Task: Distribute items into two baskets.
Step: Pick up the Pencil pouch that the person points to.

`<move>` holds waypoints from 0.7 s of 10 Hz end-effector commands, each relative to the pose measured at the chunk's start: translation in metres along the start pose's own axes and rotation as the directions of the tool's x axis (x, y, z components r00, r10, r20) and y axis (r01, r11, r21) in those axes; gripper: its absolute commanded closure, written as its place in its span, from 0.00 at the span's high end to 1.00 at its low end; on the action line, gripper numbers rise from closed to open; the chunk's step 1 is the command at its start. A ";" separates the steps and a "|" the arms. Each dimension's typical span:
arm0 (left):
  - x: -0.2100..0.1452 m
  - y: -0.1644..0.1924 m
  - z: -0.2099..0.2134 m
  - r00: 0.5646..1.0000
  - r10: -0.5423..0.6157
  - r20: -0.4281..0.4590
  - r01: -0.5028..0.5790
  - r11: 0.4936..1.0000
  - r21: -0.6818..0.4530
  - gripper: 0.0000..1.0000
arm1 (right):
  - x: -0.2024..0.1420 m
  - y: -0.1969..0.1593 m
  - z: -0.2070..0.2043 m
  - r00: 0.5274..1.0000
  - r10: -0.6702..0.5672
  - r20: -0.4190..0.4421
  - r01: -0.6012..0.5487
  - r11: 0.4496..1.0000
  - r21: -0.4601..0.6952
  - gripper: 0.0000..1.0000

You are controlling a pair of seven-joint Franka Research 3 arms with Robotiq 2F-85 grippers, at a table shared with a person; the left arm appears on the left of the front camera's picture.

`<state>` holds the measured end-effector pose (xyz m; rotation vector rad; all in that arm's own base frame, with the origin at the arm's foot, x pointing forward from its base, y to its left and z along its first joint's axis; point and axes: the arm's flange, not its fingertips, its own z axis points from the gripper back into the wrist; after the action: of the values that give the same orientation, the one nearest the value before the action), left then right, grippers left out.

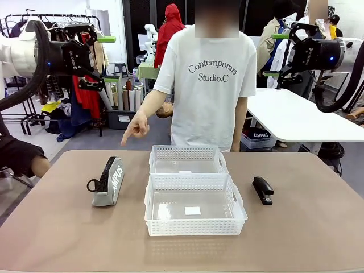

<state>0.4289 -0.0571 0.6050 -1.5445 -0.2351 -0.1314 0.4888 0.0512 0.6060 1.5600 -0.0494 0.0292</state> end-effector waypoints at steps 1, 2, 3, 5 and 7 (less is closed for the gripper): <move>-0.001 -0.002 0.001 1.000 -0.003 0.001 0.003 1.000 -0.001 1.00 | 0.000 0.001 0.000 1.000 0.002 0.000 -0.002 1.000 0.001 1.00; -0.001 -0.002 0.001 1.000 -0.003 0.001 0.003 1.000 -0.001 1.00 | 0.000 0.001 0.000 1.000 0.002 0.000 -0.002 1.000 0.001 1.00; -0.001 -0.002 0.001 1.000 -0.003 0.001 0.003 1.000 -0.001 1.00 | 0.000 0.001 0.000 1.000 0.002 0.000 -0.002 1.000 0.001 1.00; -0.001 -0.002 0.001 1.000 -0.003 0.001 0.003 1.000 -0.001 1.00 | 0.000 0.001 0.000 1.000 0.002 0.000 -0.002 1.000 0.001 1.00; -0.001 -0.002 0.001 1.000 -0.003 0.001 0.003 1.000 -0.001 1.00 | 0.000 0.001 0.000 1.000 0.002 0.000 -0.002 1.000 0.001 1.00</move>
<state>0.4289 -0.0571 0.6050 -1.5445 -0.2351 -0.1314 0.4888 0.0512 0.6060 1.5600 -0.0494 0.0292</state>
